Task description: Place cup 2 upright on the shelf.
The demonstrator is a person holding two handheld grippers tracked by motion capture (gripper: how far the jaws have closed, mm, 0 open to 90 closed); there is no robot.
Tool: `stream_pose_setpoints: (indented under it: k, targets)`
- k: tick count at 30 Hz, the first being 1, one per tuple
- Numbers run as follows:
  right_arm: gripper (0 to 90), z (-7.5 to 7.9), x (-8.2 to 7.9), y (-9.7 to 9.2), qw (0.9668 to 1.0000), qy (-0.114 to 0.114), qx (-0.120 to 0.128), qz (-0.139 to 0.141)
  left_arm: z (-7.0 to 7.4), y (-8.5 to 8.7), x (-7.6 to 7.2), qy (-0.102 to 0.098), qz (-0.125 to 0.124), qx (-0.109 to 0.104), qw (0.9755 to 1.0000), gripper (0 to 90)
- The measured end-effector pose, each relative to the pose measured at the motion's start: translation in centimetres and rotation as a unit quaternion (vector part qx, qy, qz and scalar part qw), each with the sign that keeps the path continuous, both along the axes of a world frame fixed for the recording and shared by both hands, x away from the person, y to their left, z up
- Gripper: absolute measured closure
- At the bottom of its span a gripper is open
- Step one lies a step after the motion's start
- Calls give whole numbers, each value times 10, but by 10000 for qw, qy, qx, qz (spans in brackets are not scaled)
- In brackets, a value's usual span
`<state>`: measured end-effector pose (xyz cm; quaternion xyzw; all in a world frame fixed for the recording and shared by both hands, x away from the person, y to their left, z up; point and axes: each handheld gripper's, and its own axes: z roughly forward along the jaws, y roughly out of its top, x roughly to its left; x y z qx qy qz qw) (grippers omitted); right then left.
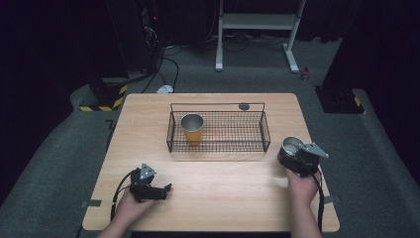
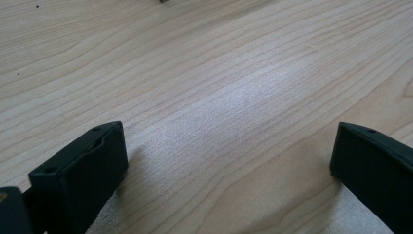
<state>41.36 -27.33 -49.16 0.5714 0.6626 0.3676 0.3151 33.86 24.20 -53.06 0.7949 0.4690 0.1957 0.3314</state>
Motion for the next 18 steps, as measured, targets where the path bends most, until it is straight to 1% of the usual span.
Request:
stream_pose_setpoints:
  k: [6, 8, 10, 16, 18]
  targets:
    - [182, 3, -6, 4, 9999, -69, -32, 68, 0, 0, 0, 0, 1, 0, 10000, 7]
    - [182, 4, -8, 5, 10000, -51, -27, 55, 0, 0, 0, 0, 1, -1, 10000, 7]
    - [182, 4, -9, 5, 9999, -75, -62, 93, 0, 0, 0, 0, 1, -1, 10000, 7]
    - [182, 7, -15, 7, 9998, -113, -60, 127, 0, 0, 0, 0, 0, 0, 10000, 7]
    - [182, 9, -17, 8, 9997, -155, -77, 161, 0, 0, 0, 0, 0, 0, 10000, 7]
